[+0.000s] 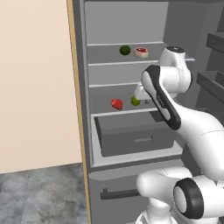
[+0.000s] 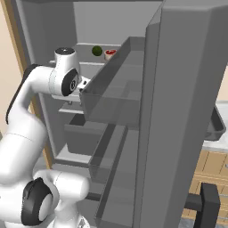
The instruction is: Place one lime and one steak in each tupperware on the nearby counter, to pack two identical lunches.
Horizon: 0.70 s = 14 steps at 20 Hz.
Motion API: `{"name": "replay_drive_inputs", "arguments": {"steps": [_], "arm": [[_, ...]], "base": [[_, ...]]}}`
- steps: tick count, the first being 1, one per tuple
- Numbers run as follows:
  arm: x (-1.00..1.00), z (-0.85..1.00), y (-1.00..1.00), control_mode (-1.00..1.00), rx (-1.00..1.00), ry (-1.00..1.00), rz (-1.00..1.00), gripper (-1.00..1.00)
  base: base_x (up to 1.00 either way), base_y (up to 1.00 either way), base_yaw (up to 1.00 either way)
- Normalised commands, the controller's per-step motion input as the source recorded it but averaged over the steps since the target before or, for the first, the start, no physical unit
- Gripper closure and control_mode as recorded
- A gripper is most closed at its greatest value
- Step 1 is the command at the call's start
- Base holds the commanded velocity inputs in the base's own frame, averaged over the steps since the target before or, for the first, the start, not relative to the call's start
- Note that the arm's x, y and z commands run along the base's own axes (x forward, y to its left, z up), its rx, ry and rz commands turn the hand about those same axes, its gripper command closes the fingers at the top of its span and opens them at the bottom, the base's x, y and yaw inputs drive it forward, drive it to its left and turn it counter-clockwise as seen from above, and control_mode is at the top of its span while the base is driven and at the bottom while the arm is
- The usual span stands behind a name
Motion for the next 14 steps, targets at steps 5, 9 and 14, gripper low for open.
{"name": "replay_drive_inputs", "arguments": {"steps": [5,9,14], "arm": [[0.26,0.00,0.07,-1.00,-0.08,-0.03,0.00,-1.00],[0.33,-0.02,-0.49,-1.00,-0.08,-0.25,0.04,-1.00],[0.55,-0.18,-0.62,-1.00,0.00,-0.03,0.10,-1.00]], "base": [[0.00,0.00,0.00],[0.00,0.00,0.00],[0.00,0.00,0.00]]}}
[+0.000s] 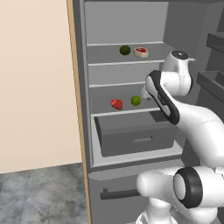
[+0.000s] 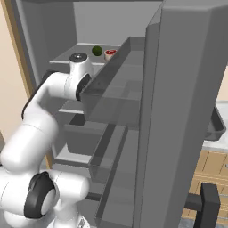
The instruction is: Place one lime and one steak in each tupperware on the nearby counter, to pack two identical lunches.
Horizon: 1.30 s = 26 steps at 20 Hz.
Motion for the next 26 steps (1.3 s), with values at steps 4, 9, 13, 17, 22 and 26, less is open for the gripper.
{"name": "replay_drive_inputs", "arguments": {"steps": [4,9,13,17,22,26], "arm": [[0.55,-0.21,-0.09,-1.00,0.01,0.00,0.00,-1.00],[0.58,-0.26,0.04,-1.00,0.00,-0.02,0.00,-1.00],[0.51,-0.34,0.06,-1.00,0.00,-0.03,0.00,-1.00],[0.47,-0.42,0.03,-1.00,0.04,-0.06,0.00,-1.00],[0.53,-0.45,0.00,-1.00,0.06,-0.09,0.00,-1.00],[0.55,-0.31,0.00,-1.00,0.01,-0.08,0.00,-1.00]], "base": [[0.00,0.00,0.00],[0.00,0.00,0.00],[0.00,0.00,0.00],[0.00,0.00,0.00],[0.00,0.00,0.00],[0.00,0.00,0.00]]}}
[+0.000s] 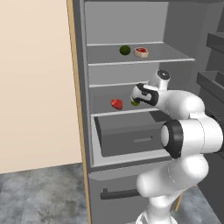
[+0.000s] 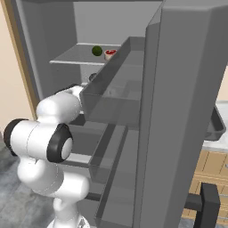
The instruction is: Place one lime and one steak in each tupperware on the nearby counter, to pack two identical lunches.
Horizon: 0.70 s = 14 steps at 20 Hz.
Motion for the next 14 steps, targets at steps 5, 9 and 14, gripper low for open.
{"name": "replay_drive_inputs", "arguments": {"steps": [5,9,14], "arm": [[0.44,-0.18,0.00,-1.00,0.00,-0.01,0.00,-1.00],[0.35,-0.14,0.01,-1.00,0.00,0.00,0.00,-1.00],[0.36,-0.24,0.00,-1.00,0.00,0.00,0.00,-1.00]], "base": [[0.00,0.00,0.00],[0.00,0.00,0.00],[0.00,0.00,0.00]]}}
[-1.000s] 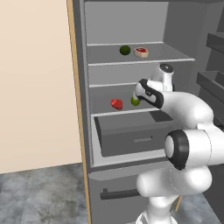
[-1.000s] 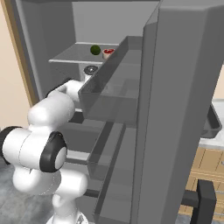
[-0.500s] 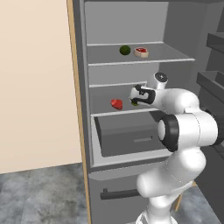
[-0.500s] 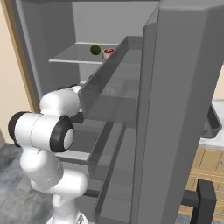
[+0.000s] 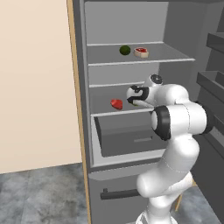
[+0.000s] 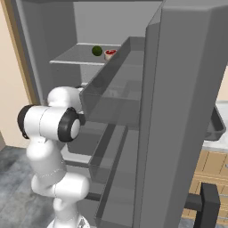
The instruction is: Place one lime and one steak in each tupperware on the nearby counter, to pack two identical lunches.
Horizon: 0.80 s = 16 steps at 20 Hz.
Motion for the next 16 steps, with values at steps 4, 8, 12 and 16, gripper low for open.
{"name": "replay_drive_inputs", "arguments": {"steps": [4,8,12,16], "arm": [[0.40,-0.27,0.00,-1.00,0.00,0.00,0.00,-1.00],[0.49,-0.24,0.00,-1.00,0.00,0.00,0.00,-1.00],[0.49,-0.23,0.00,-1.00,0.00,0.00,0.00,-1.00],[0.34,-0.22,0.00,-1.00,0.01,0.00,0.00,1.00]], "base": [[0.00,0.00,0.00],[0.00,0.00,0.00],[0.00,0.00,0.00],[0.00,0.00,0.00]]}}
